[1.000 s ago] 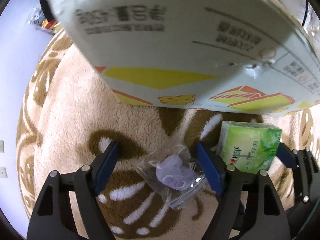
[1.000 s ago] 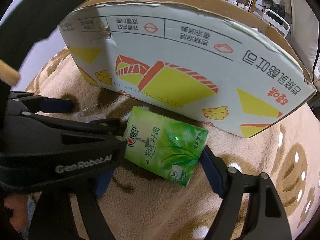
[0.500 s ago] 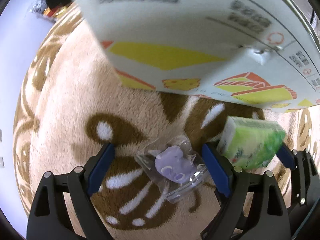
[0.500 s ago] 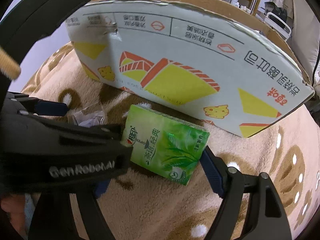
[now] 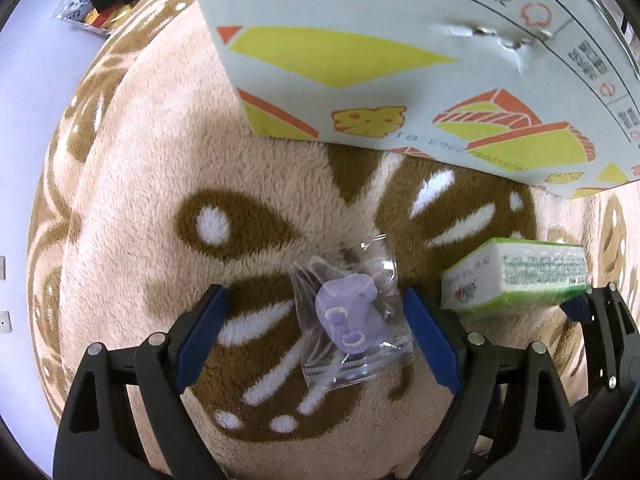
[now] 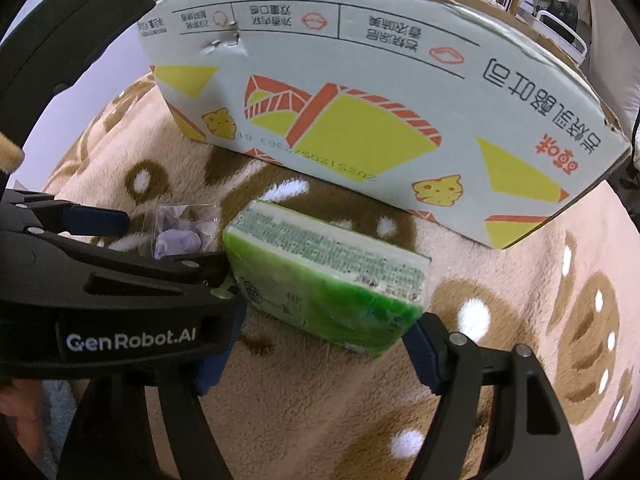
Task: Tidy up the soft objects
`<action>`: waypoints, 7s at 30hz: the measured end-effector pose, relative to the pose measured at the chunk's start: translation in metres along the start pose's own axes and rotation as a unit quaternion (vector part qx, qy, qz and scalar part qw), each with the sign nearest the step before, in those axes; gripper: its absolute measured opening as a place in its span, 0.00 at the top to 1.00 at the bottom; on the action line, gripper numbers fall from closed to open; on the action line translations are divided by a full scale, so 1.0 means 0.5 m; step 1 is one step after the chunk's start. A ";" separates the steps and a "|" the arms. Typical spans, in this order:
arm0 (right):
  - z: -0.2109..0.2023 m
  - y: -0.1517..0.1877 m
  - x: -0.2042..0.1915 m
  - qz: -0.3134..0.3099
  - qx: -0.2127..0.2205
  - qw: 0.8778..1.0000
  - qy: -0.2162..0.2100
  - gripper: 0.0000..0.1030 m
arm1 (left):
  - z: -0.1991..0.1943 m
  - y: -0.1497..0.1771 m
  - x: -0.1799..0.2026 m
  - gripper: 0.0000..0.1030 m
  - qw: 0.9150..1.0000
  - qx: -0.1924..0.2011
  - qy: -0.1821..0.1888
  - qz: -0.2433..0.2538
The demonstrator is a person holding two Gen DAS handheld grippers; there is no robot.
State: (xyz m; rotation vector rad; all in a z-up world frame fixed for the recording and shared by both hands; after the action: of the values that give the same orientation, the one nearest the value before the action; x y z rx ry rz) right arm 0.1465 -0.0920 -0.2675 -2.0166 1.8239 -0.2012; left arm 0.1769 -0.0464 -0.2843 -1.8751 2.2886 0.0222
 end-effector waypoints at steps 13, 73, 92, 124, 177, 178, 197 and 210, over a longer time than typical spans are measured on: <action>0.008 0.010 0.011 0.009 0.006 1.000 -0.008 0.22 | 0.002 0.046 -0.061 0.64 1.000 0.000 0.002 -0.024; -0.377 -0.103 0.107 0.044 0.275 0.960 0.027 0.21 | -0.398 -0.009 -0.086 0.75 0.936 0.348 0.045 -0.037; -0.388 -0.218 0.184 0.010 0.290 0.957 0.032 0.20 | -0.468 -0.129 -0.011 0.74 0.901 0.433 0.021 0.015; -0.327 -0.177 0.199 0.034 0.253 0.967 -0.002 0.08 | -0.383 -0.128 -0.095 0.09 0.923 0.379 -0.005 -0.061; -0.592 -0.023 0.120 0.003 0.384 0.922 0.054 0.00 | -0.539 0.143 -0.157 0.01 0.861 0.495 -0.061 -0.103; -0.589 -0.023 0.120 0.003 0.382 0.922 0.054 0.00 | -0.536 0.142 -0.156 0.01 0.863 0.492 -0.059 -0.101; -0.560 -0.025 0.133 0.022 0.364 0.929 0.064 0.00 | -0.521 0.136 -0.127 0.01 0.867 0.488 -0.070 -0.072; -0.559 -0.026 0.137 0.028 0.361 0.930 0.063 0.00 | -0.521 0.137 -0.124 0.01 0.866 0.489 -0.076 -0.071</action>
State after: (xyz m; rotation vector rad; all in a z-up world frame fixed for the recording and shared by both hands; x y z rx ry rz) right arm 0.0630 -0.2152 -0.0211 -1.4480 1.5475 -0.8636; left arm 0.0876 -0.0053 -0.0258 -1.3764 1.5336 -0.8131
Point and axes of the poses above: each gripper's, at about its wrist camera, not at the fingertips, and z roughly the way its jaws point, x to its right, y to its underside, the point moved 9 cm from there along z, roughly the way its jaws point, and after that the axes turned 10 degrees about -y, right-handed, at the moved point
